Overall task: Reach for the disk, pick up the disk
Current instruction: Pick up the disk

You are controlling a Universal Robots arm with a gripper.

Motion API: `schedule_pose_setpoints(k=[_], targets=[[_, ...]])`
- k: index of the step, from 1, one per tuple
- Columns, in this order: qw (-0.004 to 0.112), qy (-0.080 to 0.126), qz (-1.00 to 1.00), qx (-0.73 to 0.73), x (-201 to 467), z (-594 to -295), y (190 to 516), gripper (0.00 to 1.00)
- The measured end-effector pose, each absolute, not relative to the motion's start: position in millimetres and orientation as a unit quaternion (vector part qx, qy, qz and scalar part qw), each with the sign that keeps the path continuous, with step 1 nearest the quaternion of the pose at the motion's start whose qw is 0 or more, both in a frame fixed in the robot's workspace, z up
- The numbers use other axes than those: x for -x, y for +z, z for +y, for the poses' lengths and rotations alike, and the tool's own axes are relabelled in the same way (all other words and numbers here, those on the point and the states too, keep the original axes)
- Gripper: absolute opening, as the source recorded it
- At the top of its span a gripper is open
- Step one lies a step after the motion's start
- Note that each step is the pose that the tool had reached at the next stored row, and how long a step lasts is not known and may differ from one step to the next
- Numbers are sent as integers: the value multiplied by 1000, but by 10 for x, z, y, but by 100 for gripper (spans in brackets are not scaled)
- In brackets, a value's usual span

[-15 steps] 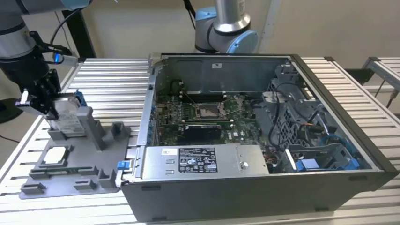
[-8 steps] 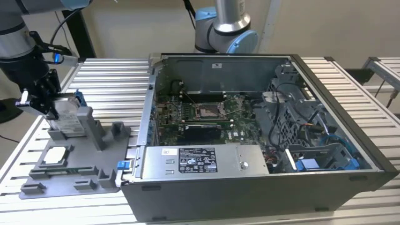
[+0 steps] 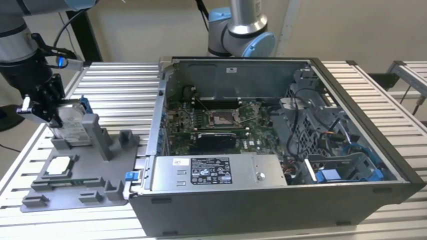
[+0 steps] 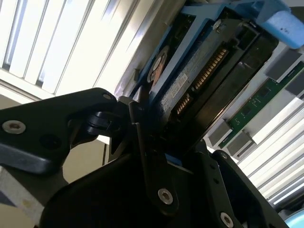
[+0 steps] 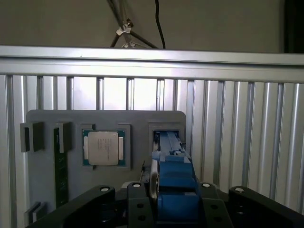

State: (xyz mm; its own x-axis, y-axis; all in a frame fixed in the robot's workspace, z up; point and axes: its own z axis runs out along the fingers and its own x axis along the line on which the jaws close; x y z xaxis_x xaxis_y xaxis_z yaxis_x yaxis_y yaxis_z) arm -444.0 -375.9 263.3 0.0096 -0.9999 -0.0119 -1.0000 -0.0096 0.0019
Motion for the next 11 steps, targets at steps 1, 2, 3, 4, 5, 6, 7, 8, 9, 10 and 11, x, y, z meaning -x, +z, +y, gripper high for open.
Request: schedule_pose_setpoints(k=[1, 2, 3, 4, 5, 6, 7, 8, 9, 10, 11], targets=[[4, 5, 704, 710, 4440, -3759, 2635, 0], [4, 5, 704, 710, 4441, -3759, 2642, 0], [4, 5, 704, 710, 4440, -3759, 2654, 0], [4, 5, 704, 710, 4440, -3759, 2672, 0], [3, 5, 704, 710, 4440, -3759, 2692, 0], [4, 5, 704, 710, 4440, -3759, 2711, 0], [4, 5, 704, 710, 4440, -3759, 2733, 0], [4, 5, 704, 710, 4440, -3759, 2756, 0], [4, 5, 704, 710, 4440, -3759, 2778, 0], [4, 5, 704, 710, 4440, -3759, 2805, 0], [4, 5, 704, 710, 4440, -3759, 2831, 0]])
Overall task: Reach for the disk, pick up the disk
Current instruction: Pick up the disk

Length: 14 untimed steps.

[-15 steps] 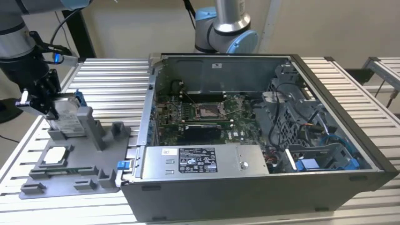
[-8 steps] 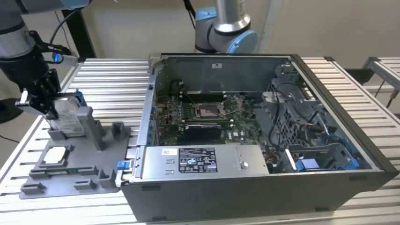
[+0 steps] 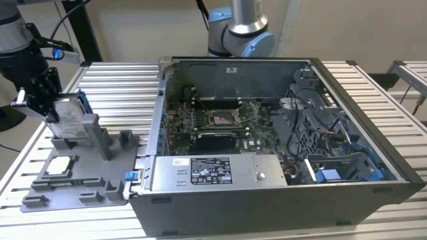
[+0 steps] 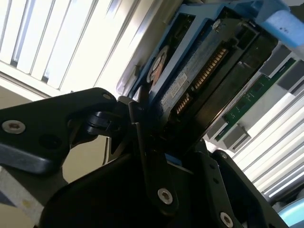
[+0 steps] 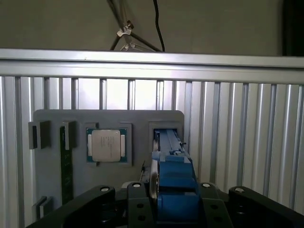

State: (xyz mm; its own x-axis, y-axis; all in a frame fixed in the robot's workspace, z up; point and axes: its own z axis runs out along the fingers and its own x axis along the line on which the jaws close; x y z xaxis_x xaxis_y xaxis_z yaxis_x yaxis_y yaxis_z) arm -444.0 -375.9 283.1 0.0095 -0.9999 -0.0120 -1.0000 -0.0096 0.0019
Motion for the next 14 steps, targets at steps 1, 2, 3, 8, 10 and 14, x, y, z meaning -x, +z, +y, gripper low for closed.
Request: schedule_pose_setpoints(k=[1, 2, 3, 8, 10, 14], targets=[[4, 5, 704, 710, 4440, -3759, 2857, 0], [4, 5, 704, 710, 4440, -3759, 2878, 0], [4, 5, 704, 710, 4440, -3759, 2900, 0], [4, 5, 704, 711, 4439, -3759, 3014, 0], [4, 5, 704, 711, 4439, -3759, 3061, 0], [3, 5, 704, 710, 4440, -3758, 3147, 0]])
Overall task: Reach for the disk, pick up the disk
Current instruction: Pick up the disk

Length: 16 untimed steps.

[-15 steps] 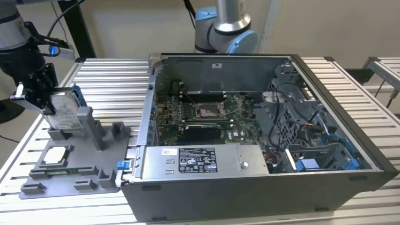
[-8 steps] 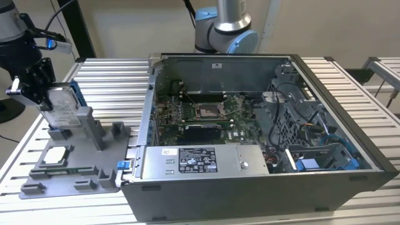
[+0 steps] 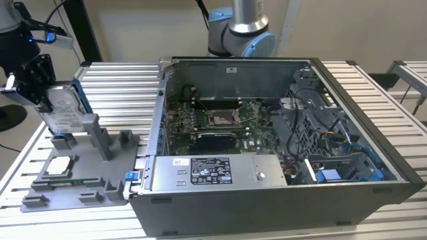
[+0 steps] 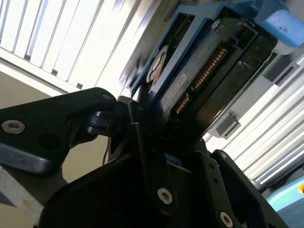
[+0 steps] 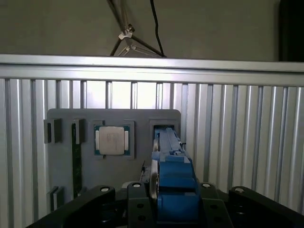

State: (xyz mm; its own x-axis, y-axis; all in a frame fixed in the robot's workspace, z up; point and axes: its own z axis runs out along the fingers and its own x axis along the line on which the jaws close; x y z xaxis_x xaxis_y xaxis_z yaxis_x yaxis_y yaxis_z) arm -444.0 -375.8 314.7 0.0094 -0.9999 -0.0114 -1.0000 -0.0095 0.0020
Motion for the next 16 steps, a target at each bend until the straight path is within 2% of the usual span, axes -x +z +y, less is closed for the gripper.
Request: schedule_pose_setpoints(k=[16], targets=[[3, 4, 704, 710, 4440, -3758, 3484, 0]])
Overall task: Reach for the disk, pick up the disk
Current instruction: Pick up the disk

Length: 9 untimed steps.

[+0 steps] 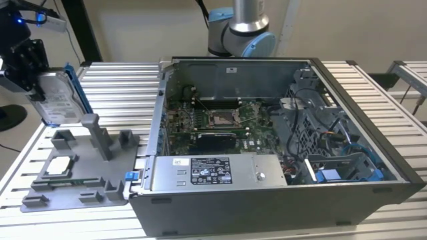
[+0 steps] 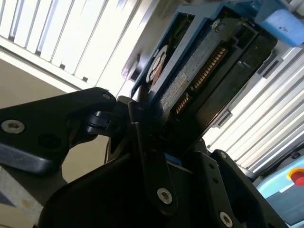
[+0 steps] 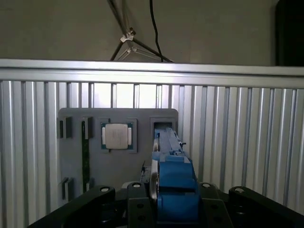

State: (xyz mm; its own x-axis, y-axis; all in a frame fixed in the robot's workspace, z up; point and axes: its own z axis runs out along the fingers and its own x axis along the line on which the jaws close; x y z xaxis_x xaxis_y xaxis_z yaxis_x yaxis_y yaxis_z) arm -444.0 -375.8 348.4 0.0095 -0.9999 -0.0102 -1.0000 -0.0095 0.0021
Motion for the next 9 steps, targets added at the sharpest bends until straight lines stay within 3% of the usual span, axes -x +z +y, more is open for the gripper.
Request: schedule_pose_setpoints(k=[9], targets=[[3, 4, 704, 710, 4440, -3759, 3798, 0]])
